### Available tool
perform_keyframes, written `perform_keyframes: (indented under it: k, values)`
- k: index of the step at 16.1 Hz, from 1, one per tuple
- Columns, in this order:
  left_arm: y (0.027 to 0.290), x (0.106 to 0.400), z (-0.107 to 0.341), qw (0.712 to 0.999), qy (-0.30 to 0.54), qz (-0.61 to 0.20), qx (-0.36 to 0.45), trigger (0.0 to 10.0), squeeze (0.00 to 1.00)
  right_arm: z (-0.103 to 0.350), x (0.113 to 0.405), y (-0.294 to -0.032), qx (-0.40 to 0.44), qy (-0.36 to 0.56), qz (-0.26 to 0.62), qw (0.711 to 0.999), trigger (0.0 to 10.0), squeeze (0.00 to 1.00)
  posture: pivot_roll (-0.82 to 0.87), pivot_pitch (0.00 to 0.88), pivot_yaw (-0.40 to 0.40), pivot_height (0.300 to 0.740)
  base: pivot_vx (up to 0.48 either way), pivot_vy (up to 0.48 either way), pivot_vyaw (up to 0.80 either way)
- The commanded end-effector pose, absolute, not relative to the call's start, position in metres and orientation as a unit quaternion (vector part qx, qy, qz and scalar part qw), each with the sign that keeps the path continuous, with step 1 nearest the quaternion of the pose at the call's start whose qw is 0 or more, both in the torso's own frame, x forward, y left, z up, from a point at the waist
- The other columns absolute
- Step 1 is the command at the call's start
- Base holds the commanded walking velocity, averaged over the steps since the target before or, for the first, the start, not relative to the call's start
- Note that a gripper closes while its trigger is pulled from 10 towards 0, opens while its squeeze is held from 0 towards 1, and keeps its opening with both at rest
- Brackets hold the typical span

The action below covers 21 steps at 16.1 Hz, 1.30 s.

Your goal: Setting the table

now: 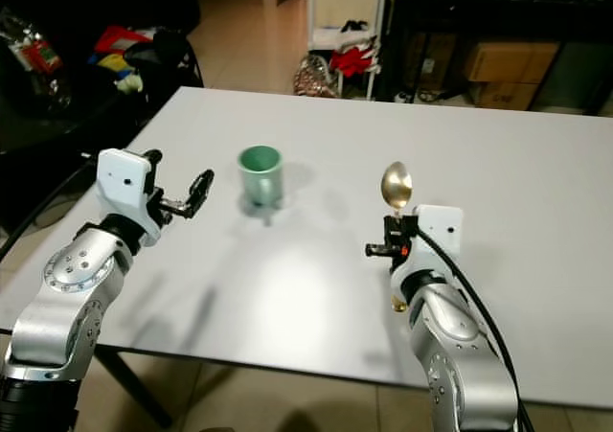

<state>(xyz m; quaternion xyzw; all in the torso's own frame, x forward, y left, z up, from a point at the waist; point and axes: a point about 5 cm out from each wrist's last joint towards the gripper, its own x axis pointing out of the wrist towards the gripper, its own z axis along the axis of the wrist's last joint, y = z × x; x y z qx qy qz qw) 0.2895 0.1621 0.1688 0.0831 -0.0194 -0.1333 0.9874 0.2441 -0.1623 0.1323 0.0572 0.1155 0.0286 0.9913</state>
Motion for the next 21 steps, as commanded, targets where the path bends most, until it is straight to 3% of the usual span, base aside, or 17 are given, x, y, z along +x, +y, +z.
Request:
perform_keyframes:
  k: [1, 6, 12, 16, 19, 21]
  values:
    - [0.166, 0.29, 0.171, 0.988, -0.019, -0.129, 0.086, 10.0, 0.0, 0.135, 0.244, -0.157, 0.057, 0.114, 0.046, 0.991, 10.0, 0.0, 0.01, 0.0, 0.032, 0.74, 0.0, 0.442, 0.0]
    - [0.168, 0.29, 0.172, 0.987, -0.021, -0.123, 0.098, 10.0, 0.0, 0.135, 0.245, -0.159, 0.06, 0.118, 0.045, 0.99, 10.0, 0.0, 0.02, 0.0, 0.031, 0.74, 0.0, 0.342, 0.0]
    - [0.165, 0.291, 0.169, 0.987, -0.004, -0.131, 0.094, 10.0, 0.0, 0.133, 0.254, -0.168, 0.048, 0.148, 0.069, 0.985, 10.0, 0.0, 0.01, 0.0, 0.037, 0.74, 0.0, -0.292, 0.0]
    - [0.154, 0.282, 0.159, 0.973, 0.03, -0.207, 0.101, 10.0, 0.0, 0.129, 0.277, -0.174, 0.034, 0.189, 0.085, 0.978, 10.0, 0.0, 0.02, 0.0, 0.041, 0.74, 0.0, 0.0, 0.0]
    - [0.142, 0.267, 0.153, 0.936, 0.069, -0.33, 0.099, 10.0, 0.0, 0.121, 0.293, -0.184, 0.029, 0.228, 0.062, 0.971, 10.0, 0.0, 0.03, 0.0, 0.039, 0.74, 0.0, 0.0, 0.0]
    - [0.139, 0.26, 0.151, 0.92, 0.082, -0.37, 0.101, 10.0, 0.0, 0.116, 0.299, -0.188, 0.029, 0.241, 0.064, 0.968, 10.0, 0.0, 0.03, 0.0, 0.04, 0.74, 0.0, 0.0, 0.0]
